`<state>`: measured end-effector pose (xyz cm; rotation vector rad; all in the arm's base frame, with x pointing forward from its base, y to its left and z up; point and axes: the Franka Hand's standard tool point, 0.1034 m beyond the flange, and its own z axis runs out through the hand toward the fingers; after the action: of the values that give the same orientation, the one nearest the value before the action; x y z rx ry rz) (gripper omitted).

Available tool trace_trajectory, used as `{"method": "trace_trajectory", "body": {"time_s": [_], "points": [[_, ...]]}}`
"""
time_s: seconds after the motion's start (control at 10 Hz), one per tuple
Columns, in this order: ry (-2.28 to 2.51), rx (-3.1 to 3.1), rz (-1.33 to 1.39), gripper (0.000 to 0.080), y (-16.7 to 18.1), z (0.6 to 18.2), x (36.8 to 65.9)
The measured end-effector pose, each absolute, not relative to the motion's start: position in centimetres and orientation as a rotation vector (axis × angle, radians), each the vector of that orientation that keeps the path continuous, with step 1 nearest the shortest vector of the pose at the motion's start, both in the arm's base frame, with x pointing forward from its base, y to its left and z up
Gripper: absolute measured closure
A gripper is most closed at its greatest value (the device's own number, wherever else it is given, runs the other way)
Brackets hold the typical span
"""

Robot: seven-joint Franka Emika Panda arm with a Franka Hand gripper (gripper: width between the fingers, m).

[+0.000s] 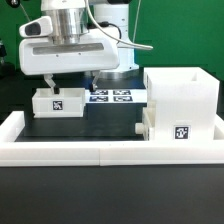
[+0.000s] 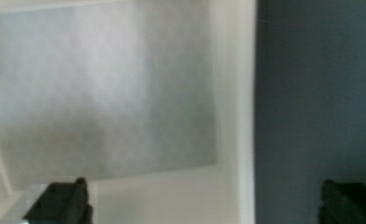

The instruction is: Assemble drawer

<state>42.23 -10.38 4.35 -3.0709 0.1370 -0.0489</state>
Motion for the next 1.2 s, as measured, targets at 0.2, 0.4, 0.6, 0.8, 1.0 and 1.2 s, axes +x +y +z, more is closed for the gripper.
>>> {"method": "trace_trajectory", "body": {"time_s": [0.2, 0.4, 0.6, 0.8, 1.0, 1.2], "points": [[0.132, -3.072, -0.049, 0.0151, -10.3, 4.3, 42.1], [0.133, -3.072, -0.031, 0.0151, -10.1, 3.7, 40.9], [0.123, -3.070, -0.017, 0.0151, -10.2, 3.4, 40.4], [0.049, -3.083, -0.026, 0.0151, -10.3, 1.8, 39.6], [-0.017, -3.107, -0.075, 0.0151, -10.3, 0.7, 38.9], [-0.041, -3.112, -0.081, 0.0151, -9.6, 0.4, 38.6]]}}
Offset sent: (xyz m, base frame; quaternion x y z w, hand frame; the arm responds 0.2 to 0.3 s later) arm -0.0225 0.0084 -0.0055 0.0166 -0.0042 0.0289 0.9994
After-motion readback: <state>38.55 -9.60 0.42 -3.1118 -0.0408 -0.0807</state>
